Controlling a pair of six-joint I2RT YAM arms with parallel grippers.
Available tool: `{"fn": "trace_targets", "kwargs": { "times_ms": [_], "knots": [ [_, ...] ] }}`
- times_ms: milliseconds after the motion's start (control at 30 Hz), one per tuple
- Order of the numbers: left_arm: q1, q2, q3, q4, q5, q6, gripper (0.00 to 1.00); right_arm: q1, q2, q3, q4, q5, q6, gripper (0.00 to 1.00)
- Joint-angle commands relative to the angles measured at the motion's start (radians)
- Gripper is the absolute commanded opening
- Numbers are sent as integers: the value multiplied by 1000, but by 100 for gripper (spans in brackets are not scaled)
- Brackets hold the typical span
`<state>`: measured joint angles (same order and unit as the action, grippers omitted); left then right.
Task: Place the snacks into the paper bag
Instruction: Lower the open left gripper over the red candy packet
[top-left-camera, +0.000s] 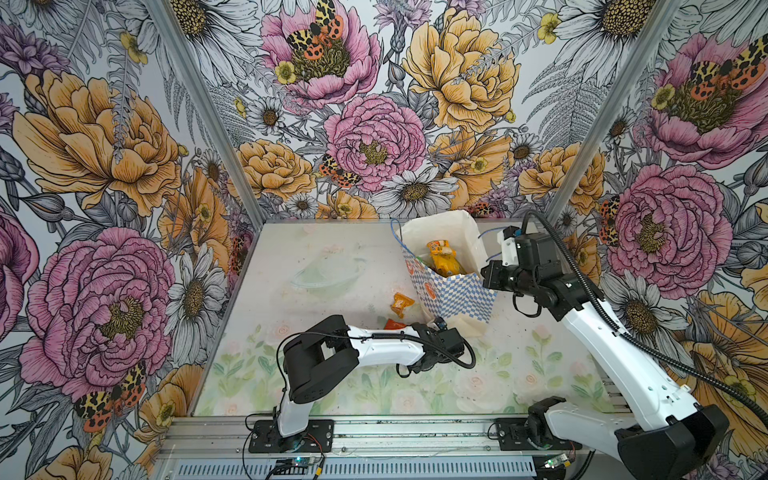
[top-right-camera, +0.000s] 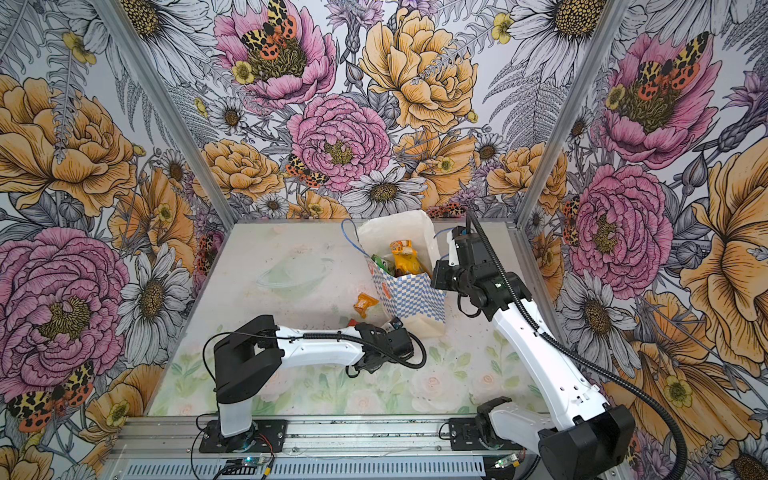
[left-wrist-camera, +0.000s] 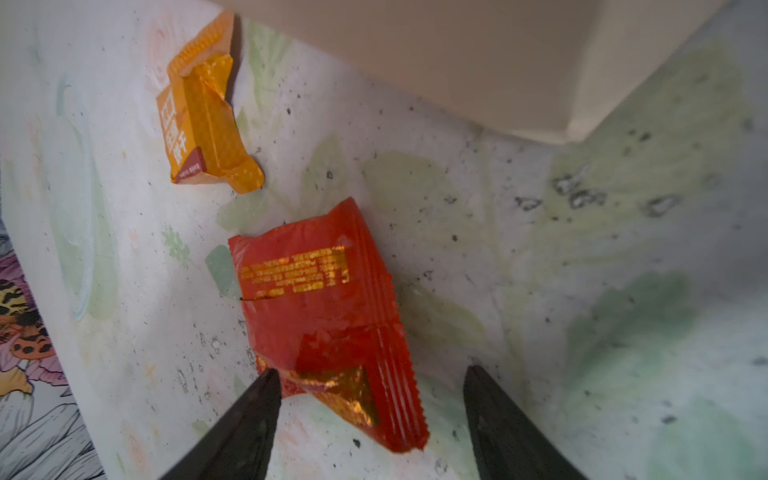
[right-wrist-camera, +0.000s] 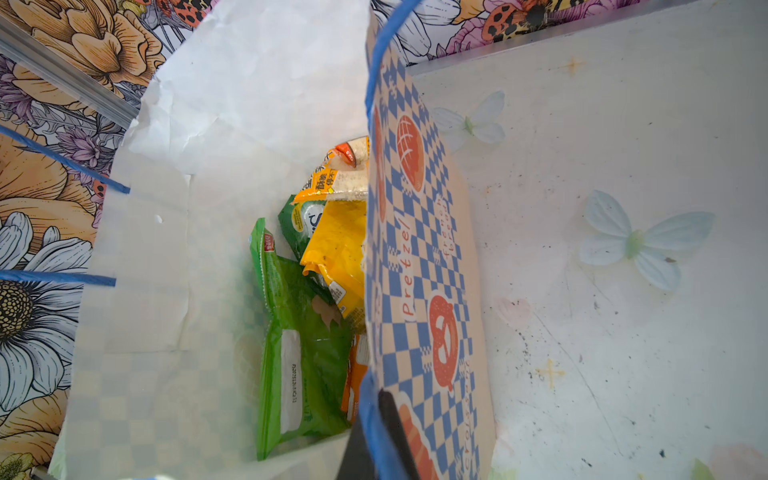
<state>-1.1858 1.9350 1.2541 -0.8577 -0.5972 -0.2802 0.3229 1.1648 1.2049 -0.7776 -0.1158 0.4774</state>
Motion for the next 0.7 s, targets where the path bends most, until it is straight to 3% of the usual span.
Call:
{"fn": "trace_targets", "kwargs": {
  "times_ms": [0,433,667],
  "knots": [
    [2,43,16,-13,-50,4,65,-2,-41,8,44,-1,-17,0],
    [6,34,-22,-14,-99,-65,24,-10,-43,10,44,-4,-17,0],
    [0,-10,-36,-7,-126,-97,17,-10,-44,10,44,-6,-17,0]
  ]
}}
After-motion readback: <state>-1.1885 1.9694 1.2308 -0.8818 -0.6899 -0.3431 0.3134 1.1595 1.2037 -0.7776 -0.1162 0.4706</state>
